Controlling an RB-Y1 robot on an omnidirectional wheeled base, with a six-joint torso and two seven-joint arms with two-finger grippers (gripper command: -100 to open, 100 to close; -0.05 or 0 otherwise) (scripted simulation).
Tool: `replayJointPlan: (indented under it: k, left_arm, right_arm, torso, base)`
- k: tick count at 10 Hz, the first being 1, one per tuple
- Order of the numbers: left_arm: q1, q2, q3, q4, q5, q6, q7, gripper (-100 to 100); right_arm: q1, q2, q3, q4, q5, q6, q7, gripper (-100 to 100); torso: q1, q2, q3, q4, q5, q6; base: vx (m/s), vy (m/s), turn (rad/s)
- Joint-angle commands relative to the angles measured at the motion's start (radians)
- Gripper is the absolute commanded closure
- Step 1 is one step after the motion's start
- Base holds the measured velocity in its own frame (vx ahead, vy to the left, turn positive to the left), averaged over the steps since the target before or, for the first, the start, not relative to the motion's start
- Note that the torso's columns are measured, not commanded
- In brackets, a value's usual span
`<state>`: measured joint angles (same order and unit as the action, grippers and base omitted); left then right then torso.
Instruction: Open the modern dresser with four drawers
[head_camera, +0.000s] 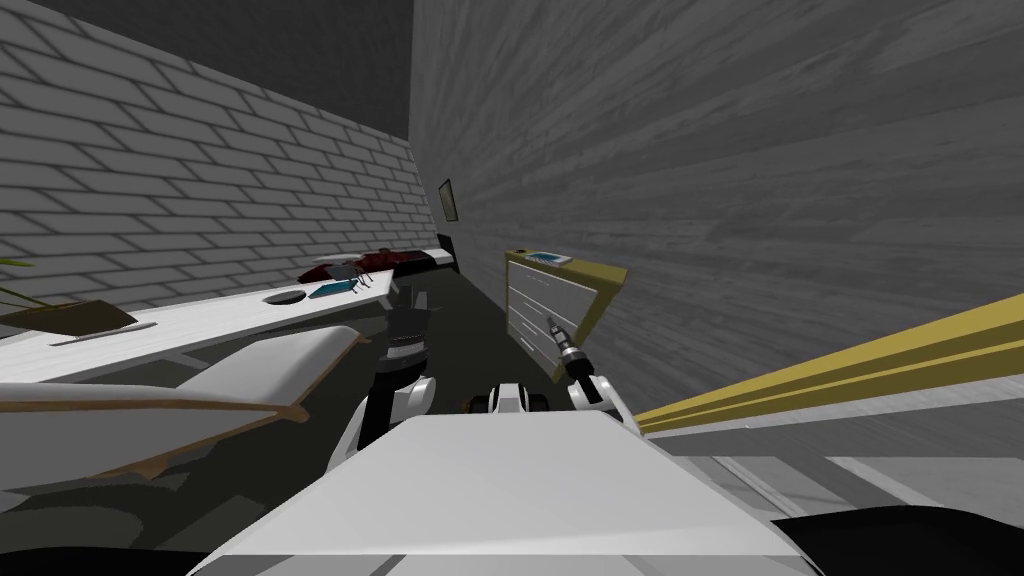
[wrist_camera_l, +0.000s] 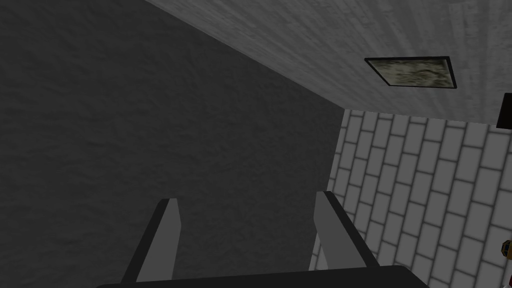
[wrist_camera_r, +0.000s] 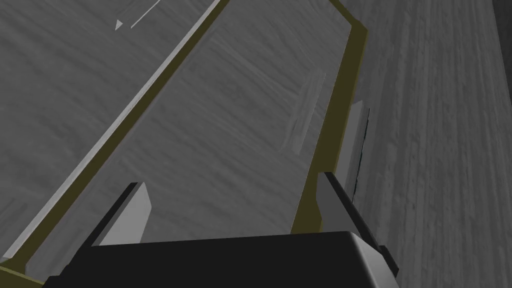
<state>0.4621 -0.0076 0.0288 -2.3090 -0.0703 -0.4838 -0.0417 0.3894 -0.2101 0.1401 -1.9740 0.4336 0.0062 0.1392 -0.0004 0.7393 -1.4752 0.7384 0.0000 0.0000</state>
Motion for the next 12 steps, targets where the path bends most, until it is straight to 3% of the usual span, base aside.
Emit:
replayJointPlan:
  k: [1,2,3,4,5,6,8,9,10,11,12]
  left_arm:
    - [0.000,0.000,0.000,0.000,0.000,0.000,0.000,0]
    - [0.000,0.000,0.000,0.000,0.000,0.000,0.000,0]
    - [0.000,0.000,0.000,0.000,0.000,0.000,0.000,0]
    - [0.000,0.000,0.000,0.000,0.000,0.000,0.000,0]
    - [0.000,0.000,0.000,0.000,0.000,0.000,0.000,0]
    - [0.000,0.000,0.000,0.000,0.000,0.000,0.000,0]
    - [0.000,0.000,0.000,0.000,0.000,0.000,0.000,0]
    - [0.000,0.000,0.000,0.000,0.000,0.000,0.000,0]
    - [0.000,0.000,0.000,0.000,0.000,0.000,0.000,0]
    - [0.000,0.000,0.000,0.000,0.000,0.000,0.000,0]
    - [0.000,0.000,0.000,0.000,0.000,0.000,0.000,0]
  right_arm:
    - [-0.015,-0.001,0.020,0.051,0.058,0.052,0.011,-100]
    - [-0.027,-0.009,0.034,0.093,0.102,0.090,0.017,-100]
    - [-0.027,-0.009,0.034,0.093,0.104,0.095,0.017,-100]
    - [-0.040,-0.017,0.048,0.136,0.147,0.131,0.023,-100]
    - [-0.040,-0.017,0.048,0.136,0.151,0.138,0.023,-100]
    - [-0.054,-0.025,0.062,0.160,0.191,0.182,0.030,-100]
    - [-0.054,-0.025,0.062,0.179,0.198,0.182,0.030,-100]
    - [-0.069,-0.033,0.076,0.214,0.244,0.225,0.036,-100]
    - [-0.069,-0.033,0.076,0.222,0.245,0.225,0.036,-100]
    - [-0.084,-0.041,0.089,0.261,0.286,0.267,0.043,-100]
    - [-0.084,-0.041,0.089,0.265,0.292,0.267,0.043,-100]
  torso:
    - [0.001,-0.001,0.000,0.000,0.000,0.000]
    - [-0.001,-0.002,-0.001,0.000,0.000,0.000]
    - [0.000,-0.002,-0.001,-0.001,0.000,0.000]
    - [-0.001,-0.002,-0.001,-0.001,0.000,0.000]
    - [0.002,-0.003,-0.002,-0.001,0.000,0.000]
    - [0.000,-0.001,-0.001,-0.001,0.000,0.000]
    - [-0.001,0.000,0.000,0.000,0.000,0.000]
    - [-0.004,0.001,0.000,0.000,-0.001,0.000]
    - [-0.001,-0.001,-0.001,0.000,-0.001,0.000]
    - [0.001,-0.002,-0.001,-0.001,0.000,0.000]
    - [0.003,-0.002,-0.001,-0.001,0.001,0.000]
  base:
    - [0.026,0.113,-0.018]
    - [0.023,0.114,-0.018]
    - [0.032,0.097,-0.014]
    - [0.071,0.133,-0.020]
    - [0.043,0.114,-0.021]
    - [0.039,0.122,-0.020]
    - [0.015,0.068,-0.010]
    - [0.031,0.064,-0.021]
    - [0.022,0.075,-0.025]
    - [0.023,0.096,-0.034]
    - [0.038,0.103,-0.003]
